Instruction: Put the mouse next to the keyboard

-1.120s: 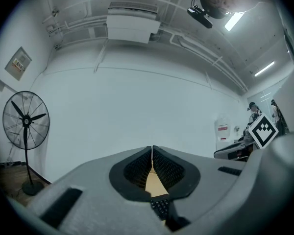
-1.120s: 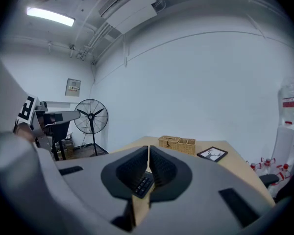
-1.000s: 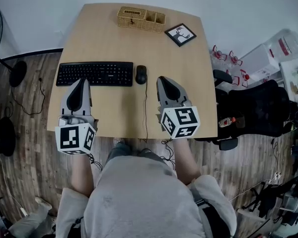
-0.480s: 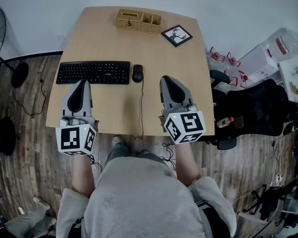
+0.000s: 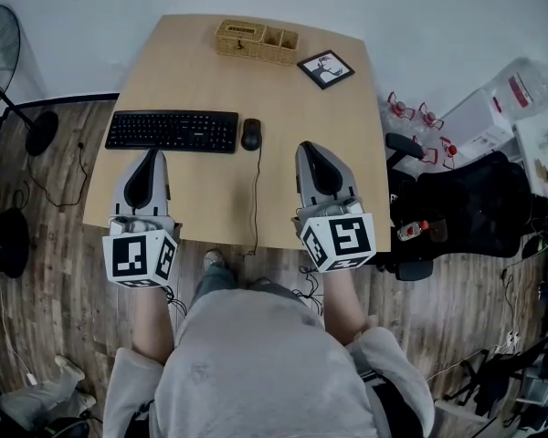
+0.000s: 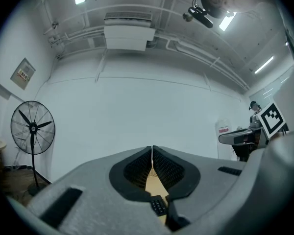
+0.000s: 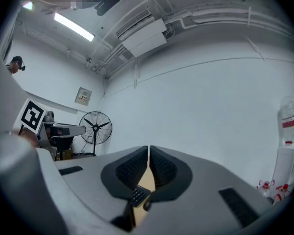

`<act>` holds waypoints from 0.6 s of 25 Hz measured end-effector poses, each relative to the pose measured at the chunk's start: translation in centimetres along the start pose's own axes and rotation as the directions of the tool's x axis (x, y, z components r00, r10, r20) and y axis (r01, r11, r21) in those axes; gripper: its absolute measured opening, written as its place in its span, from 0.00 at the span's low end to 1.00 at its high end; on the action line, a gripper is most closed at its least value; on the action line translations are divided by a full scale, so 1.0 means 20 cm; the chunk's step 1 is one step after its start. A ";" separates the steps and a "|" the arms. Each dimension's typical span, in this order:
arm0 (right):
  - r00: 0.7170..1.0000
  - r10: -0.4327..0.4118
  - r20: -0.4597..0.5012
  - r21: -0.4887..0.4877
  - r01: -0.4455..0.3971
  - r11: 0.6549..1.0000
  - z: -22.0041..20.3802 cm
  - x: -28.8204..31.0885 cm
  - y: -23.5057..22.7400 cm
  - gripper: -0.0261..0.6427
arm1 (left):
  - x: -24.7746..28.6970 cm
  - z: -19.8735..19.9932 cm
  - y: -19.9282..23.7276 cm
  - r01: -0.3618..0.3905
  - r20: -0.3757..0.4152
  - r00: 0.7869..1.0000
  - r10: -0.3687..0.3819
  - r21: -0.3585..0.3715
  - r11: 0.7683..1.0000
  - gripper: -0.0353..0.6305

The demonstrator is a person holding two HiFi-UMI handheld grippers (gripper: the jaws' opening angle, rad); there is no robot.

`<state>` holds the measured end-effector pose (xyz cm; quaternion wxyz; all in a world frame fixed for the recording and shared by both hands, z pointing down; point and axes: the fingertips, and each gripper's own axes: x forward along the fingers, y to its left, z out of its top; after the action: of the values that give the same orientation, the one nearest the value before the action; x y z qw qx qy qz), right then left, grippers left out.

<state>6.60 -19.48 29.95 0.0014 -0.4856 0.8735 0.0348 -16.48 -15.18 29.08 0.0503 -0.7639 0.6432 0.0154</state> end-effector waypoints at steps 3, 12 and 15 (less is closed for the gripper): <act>1.000 0.005 0.013 -0.004 -0.005 1.000 0.02 -0.02 -0.01 0.06 | -0.01 0.02 -0.03 -0.005 0.005 1.000 0.005 0.008 1.000 0.07; 1.000 0.015 0.022 -0.017 -0.014 1.000 0.04 -0.06 -0.02 0.06 | -0.02 0.03 -0.09 -0.007 0.008 1.000 0.007 0.012 1.000 0.07; 1.000 0.016 0.022 -0.018 -0.016 1.000 0.04 -0.07 -0.03 0.06 | -0.02 0.03 -0.11 -0.002 0.006 1.000 0.002 0.010 1.000 0.07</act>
<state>7.79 -18.58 29.21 0.0064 -0.4782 0.8769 0.0480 -14.34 -14.36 28.64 0.0562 -0.7628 0.6441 0.0144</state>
